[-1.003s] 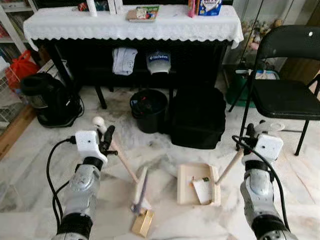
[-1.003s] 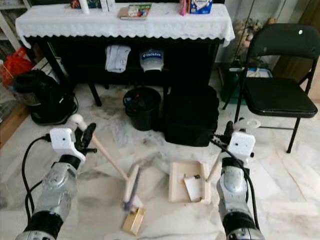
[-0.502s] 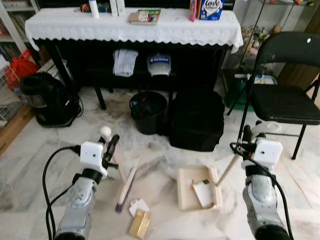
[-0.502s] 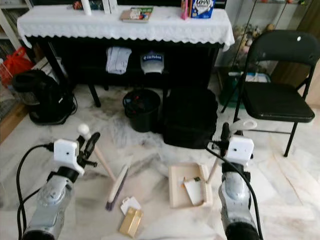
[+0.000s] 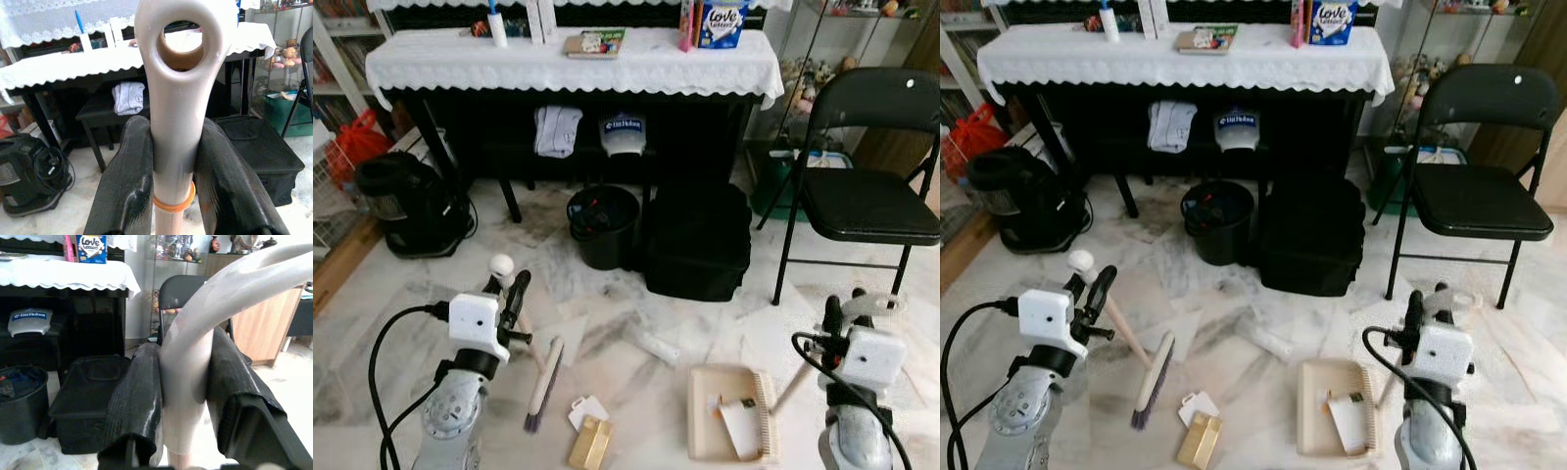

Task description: Sweep floor

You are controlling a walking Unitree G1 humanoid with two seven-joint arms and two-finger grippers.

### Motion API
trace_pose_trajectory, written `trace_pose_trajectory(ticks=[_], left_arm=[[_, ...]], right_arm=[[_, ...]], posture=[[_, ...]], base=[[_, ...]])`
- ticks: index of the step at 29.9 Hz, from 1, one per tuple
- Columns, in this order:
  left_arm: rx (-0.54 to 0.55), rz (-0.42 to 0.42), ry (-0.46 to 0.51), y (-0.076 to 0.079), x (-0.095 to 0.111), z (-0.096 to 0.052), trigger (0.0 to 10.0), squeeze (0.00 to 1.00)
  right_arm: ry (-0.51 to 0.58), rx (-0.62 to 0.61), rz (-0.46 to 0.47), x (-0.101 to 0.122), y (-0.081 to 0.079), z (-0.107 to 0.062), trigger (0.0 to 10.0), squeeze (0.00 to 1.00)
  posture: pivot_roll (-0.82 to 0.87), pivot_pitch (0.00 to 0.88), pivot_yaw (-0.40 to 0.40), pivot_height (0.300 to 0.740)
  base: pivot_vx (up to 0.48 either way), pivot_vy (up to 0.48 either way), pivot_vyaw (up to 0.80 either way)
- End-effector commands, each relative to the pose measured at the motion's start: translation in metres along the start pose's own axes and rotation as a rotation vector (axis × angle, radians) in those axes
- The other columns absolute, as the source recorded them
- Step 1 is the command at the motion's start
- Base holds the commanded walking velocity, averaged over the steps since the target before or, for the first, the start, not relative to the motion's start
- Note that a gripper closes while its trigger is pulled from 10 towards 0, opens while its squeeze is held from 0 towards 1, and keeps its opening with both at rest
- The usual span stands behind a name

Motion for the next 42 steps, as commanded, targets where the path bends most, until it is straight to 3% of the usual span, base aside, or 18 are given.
trace_pose_trajectory(ticks=[1,5,13,19,27,36,42], left_arm=[[0.023,0.02,0.03,-0.008,0.012,-0.002,10.0,0.0],[0.033,0.025,0.011,-0.011,0.012,-0.007,10.0,0.0],[0.108,0.03,-0.019,-0.02,0.011,-0.019,10.0,0.0],[0.135,0.013,-0.042,-0.02,0.003,-0.015,10.0,0.0],[0.034,0.033,-0.137,0.0,-0.026,-0.024,10.0,0.0],[0.039,0.019,-0.166,0.004,-0.035,-0.032,10.0,0.0],[0.016,0.012,-0.156,0.01,-0.032,-0.031,10.0,0.0]], right_arm=[[0.069,-0.018,0.019,0.018,0.001,-0.001,10.0,0.0],[0.072,-0.006,0.015,0.022,0.0,-0.01,10.0,0.0],[0.084,-0.034,0.026,0.033,0.004,0.002,10.0,0.0],[0.081,-0.053,0.014,0.035,0.013,0.006,10.0,0.0],[0.033,-0.074,0.005,0.026,0.013,-0.005,10.0,0.0],[0.025,-0.059,-0.007,0.025,0.016,-0.003,10.0,0.0],[0.035,-0.067,-0.011,0.03,0.018,-0.002,10.0,0.0]], posture=[[-0.05,0.0,0.073,0.74],[-0.05,0.0,0.071,0.74],[0.01,0.0,0.015,0.74],[0.0,0.0,0.022,0.74],[-0.04,0.0,0.023,0.74],[-0.06,0.0,0.013,0.74],[-0.07,0.0,0.009,0.74]], base=[[0.0,0.0,0.0],[0.0,0.0,0.0],[0.0,0.0,0.0],[0.0,0.0,0.0],[0.0,0.0,0.0],[0.0,0.0,0.0],[0.0,0.0,0.0]])
Point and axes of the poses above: a point about 5 cm out from each wrist's last joint towards the gripper, its own z axis pointing out of the wrist towards the gripper, its own x axis along the axis of the wrist's last joint, y = z × x, the point moved 4 cm from there along z, pointing out of the wrist towards the gripper, and after that the axes turned 3 degrees about z, right-handed, at the moved point
